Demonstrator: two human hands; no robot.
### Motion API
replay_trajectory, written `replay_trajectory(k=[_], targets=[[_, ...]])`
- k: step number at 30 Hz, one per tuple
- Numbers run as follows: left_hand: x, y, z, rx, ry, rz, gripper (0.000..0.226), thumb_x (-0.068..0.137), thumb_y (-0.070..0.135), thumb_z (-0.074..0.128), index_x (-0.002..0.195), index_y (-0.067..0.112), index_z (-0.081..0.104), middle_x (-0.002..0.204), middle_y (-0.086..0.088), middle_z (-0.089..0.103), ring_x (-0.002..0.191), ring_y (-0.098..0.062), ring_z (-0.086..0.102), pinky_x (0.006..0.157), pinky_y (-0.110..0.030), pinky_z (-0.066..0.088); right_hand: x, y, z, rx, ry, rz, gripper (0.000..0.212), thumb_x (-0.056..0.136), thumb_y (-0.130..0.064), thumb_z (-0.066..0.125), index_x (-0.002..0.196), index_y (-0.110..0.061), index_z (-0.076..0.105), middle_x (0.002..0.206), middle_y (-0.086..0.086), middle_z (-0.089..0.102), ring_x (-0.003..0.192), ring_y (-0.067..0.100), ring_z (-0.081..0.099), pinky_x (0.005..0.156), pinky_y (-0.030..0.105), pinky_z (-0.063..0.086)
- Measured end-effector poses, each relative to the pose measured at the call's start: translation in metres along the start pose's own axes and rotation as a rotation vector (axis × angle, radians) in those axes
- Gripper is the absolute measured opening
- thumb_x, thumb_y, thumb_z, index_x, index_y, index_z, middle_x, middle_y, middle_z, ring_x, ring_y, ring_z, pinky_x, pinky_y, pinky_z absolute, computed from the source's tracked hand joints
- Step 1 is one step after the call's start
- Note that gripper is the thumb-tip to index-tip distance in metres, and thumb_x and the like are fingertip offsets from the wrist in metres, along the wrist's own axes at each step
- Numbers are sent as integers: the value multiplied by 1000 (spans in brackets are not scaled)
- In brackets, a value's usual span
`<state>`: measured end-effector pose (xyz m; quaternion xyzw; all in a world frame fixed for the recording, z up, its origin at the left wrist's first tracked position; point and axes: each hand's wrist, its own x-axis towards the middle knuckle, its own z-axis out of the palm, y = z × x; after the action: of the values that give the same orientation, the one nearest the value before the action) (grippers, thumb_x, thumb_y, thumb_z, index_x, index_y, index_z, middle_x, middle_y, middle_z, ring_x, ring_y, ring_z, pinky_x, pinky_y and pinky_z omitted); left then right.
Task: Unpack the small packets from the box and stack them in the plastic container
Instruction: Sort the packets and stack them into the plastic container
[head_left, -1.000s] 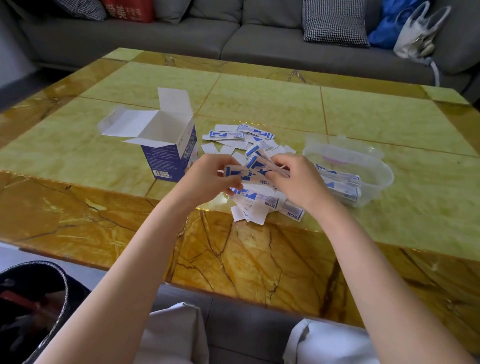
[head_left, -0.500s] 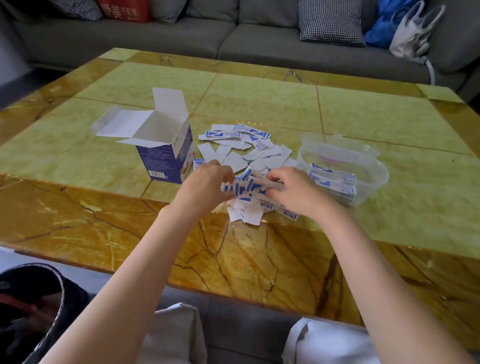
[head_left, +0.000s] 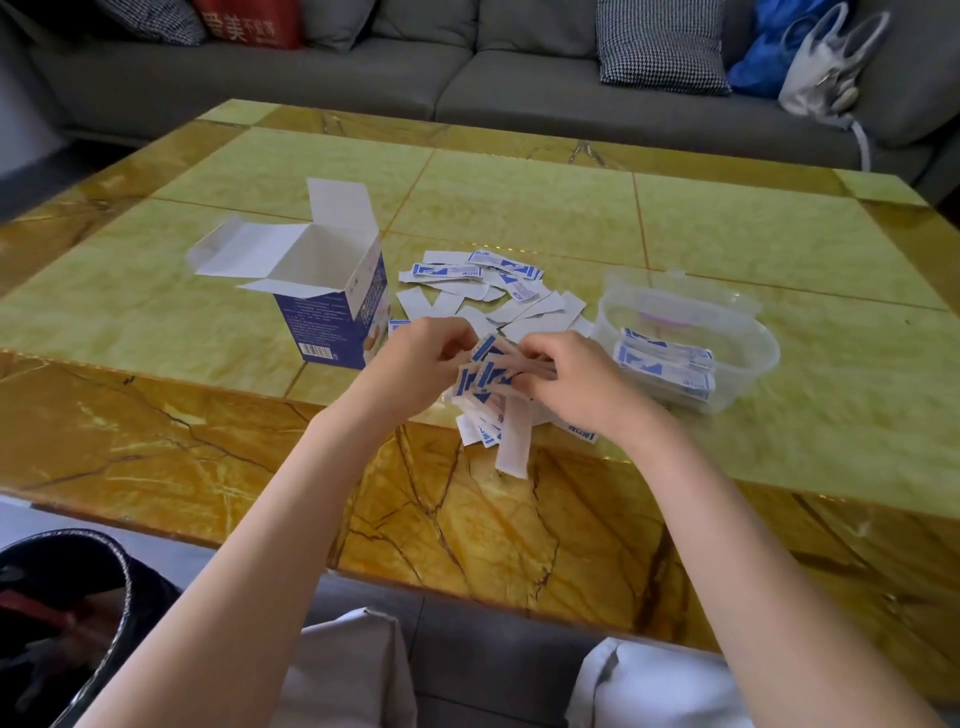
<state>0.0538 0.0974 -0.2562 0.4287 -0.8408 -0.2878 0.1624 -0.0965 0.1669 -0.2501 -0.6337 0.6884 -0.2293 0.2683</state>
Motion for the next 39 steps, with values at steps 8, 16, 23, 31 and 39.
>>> replay_trajectory(k=[8,16,23,31,39], targets=[[-6,-7,-3,5,104,-62,18,88,16,59,106,16,64,94,3,66,89,-10,61,75,-17,45,3,1,-9,366,368,69,27,87,-7,59,112,-17,54,94,-4,64,83,12,62,74,18,48],[-4,15,-8,-570,38,-70,21,88,5,57,106,14,62,104,-4,67,81,-10,66,76,-19,56,0,-5,-5,663,103,96,19,94,-3,48,102,-13,62,99,6,66,88,16,62,84,29,49],[-6,7,4,-41,-73,-88,35,84,16,63,118,12,57,109,-3,63,90,-13,61,70,-21,48,-2,7,4,-366,137,-118,30,96,-10,40,118,-14,59,101,1,52,103,19,47,83,28,41],[-4,9,17,166,-3,-24,28,86,25,62,110,12,63,105,-9,62,90,-20,55,76,-30,43,-6,11,5,-334,63,-34,28,94,-11,43,120,-14,54,113,4,56,105,21,52,83,28,40],[-5,13,21,253,13,55,24,90,24,56,109,11,60,99,-8,65,91,-21,59,76,-29,46,-9,10,9,-597,5,-29,29,99,-17,35,124,-15,49,117,6,48,111,23,42,80,32,37]])
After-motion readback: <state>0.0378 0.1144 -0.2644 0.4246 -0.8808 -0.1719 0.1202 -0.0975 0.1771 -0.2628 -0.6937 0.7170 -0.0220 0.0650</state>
